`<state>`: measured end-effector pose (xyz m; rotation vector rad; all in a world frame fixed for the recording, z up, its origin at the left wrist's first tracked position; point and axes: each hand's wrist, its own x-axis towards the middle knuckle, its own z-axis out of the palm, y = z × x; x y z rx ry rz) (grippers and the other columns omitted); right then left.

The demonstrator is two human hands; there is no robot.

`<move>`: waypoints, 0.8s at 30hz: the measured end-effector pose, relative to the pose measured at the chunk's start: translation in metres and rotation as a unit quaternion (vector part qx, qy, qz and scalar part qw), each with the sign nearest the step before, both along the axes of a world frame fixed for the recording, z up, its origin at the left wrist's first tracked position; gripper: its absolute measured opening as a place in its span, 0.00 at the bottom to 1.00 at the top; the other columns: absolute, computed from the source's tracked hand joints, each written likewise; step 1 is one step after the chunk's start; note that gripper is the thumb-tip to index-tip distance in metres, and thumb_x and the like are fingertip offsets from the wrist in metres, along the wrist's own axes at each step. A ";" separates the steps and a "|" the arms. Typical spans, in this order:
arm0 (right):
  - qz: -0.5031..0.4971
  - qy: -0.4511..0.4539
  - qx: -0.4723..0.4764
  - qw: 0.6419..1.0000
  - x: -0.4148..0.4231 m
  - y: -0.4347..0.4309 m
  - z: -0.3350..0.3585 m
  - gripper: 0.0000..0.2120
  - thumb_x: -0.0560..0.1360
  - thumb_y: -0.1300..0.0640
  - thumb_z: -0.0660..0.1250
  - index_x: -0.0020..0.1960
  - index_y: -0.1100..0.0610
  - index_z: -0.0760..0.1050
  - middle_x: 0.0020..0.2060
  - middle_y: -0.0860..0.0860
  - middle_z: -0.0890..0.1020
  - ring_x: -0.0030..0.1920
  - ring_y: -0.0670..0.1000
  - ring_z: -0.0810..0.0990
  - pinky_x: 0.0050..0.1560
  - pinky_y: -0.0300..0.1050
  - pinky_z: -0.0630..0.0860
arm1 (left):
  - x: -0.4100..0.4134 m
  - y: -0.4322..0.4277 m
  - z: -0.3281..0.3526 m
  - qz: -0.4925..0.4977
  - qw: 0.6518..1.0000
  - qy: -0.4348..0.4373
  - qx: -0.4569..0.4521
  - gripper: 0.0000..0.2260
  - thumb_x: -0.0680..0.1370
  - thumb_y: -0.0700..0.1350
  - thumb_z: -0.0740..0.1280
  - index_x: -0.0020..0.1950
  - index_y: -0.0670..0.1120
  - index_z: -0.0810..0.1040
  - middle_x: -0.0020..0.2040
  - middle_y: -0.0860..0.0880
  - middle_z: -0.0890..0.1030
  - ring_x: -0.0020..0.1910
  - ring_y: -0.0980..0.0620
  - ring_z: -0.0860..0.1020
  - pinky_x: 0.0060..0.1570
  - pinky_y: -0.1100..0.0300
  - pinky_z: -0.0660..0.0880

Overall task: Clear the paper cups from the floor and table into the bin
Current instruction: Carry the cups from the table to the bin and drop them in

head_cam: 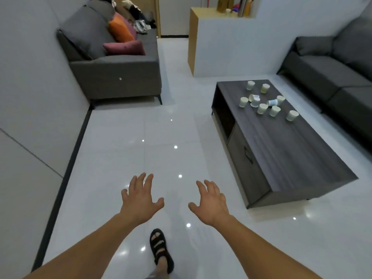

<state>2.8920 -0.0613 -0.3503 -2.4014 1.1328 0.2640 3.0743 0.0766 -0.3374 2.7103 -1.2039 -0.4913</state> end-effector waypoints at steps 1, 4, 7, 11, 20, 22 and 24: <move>-0.012 0.002 -0.005 1.000 0.006 -0.017 0.001 0.39 0.77 0.38 0.60 0.80 0.50 0.46 0.79 0.52 0.49 0.78 0.54 0.44 0.75 0.56 0.51 | 0.011 -0.023 -0.002 -0.012 1.000 0.003 0.002 0.39 0.74 0.64 0.61 0.78 0.52 0.46 0.79 0.50 0.47 0.77 0.47 0.43 0.72 0.41 0.52; -0.064 0.009 -0.014 0.998 0.022 -0.069 0.005 0.38 0.77 0.39 0.60 0.80 0.50 0.46 0.79 0.52 0.49 0.78 0.54 0.44 0.75 0.56 0.51 | 0.040 -0.096 -0.005 -0.058 0.998 0.010 -0.011 0.39 0.74 0.64 0.61 0.78 0.51 0.47 0.79 0.49 0.47 0.77 0.47 0.43 0.72 0.41 0.52; -0.110 0.014 -0.019 0.994 0.035 -0.118 0.014 0.38 0.78 0.39 0.59 0.80 0.50 0.46 0.79 0.52 0.49 0.78 0.54 0.44 0.75 0.55 0.52 | 0.060 -0.166 0.001 -0.107 0.994 0.015 -0.035 0.39 0.74 0.64 0.60 0.78 0.51 0.48 0.78 0.50 0.47 0.77 0.47 0.43 0.71 0.41 0.53; -0.160 0.018 -0.016 0.987 0.050 -0.176 0.019 0.37 0.78 0.39 0.59 0.80 0.49 0.46 0.79 0.51 0.48 0.78 0.53 0.44 0.76 0.56 0.51 | 0.084 -0.253 0.012 -0.168 0.985 0.014 -0.034 0.39 0.74 0.64 0.60 0.78 0.51 0.48 0.78 0.50 0.48 0.77 0.47 0.43 0.72 0.42 0.52; -0.209 0.030 -0.012 0.977 0.062 -0.345 0.002 0.38 0.77 0.38 0.59 0.80 0.50 0.46 0.79 0.52 0.48 0.78 0.54 0.44 0.76 0.58 0.51 | 0.096 -0.442 0.013 -0.233 0.969 0.016 -0.075 0.37 0.74 0.62 0.62 0.78 0.52 0.50 0.78 0.50 0.50 0.77 0.47 0.47 0.72 0.45 0.55; -0.208 0.024 -0.010 0.978 0.070 -0.391 -0.002 0.39 0.77 0.38 0.59 0.80 0.50 0.46 0.79 0.52 0.48 0.78 0.54 0.45 0.76 0.58 0.51 | 0.104 -0.484 0.013 -0.225 0.972 0.011 -0.071 0.37 0.74 0.62 0.62 0.78 0.52 0.49 0.78 0.50 0.50 0.77 0.47 0.47 0.72 0.45 0.55; -0.199 0.021 -0.006 0.980 0.080 -0.433 0.002 0.39 0.77 0.38 0.60 0.80 0.50 0.46 0.79 0.52 0.48 0.78 0.54 0.45 0.76 0.56 0.52 | 0.112 -0.521 0.018 -0.225 0.973 0.008 -0.058 0.37 0.74 0.62 0.62 0.78 0.52 0.49 0.78 0.50 0.49 0.77 0.47 0.47 0.72 0.45 0.55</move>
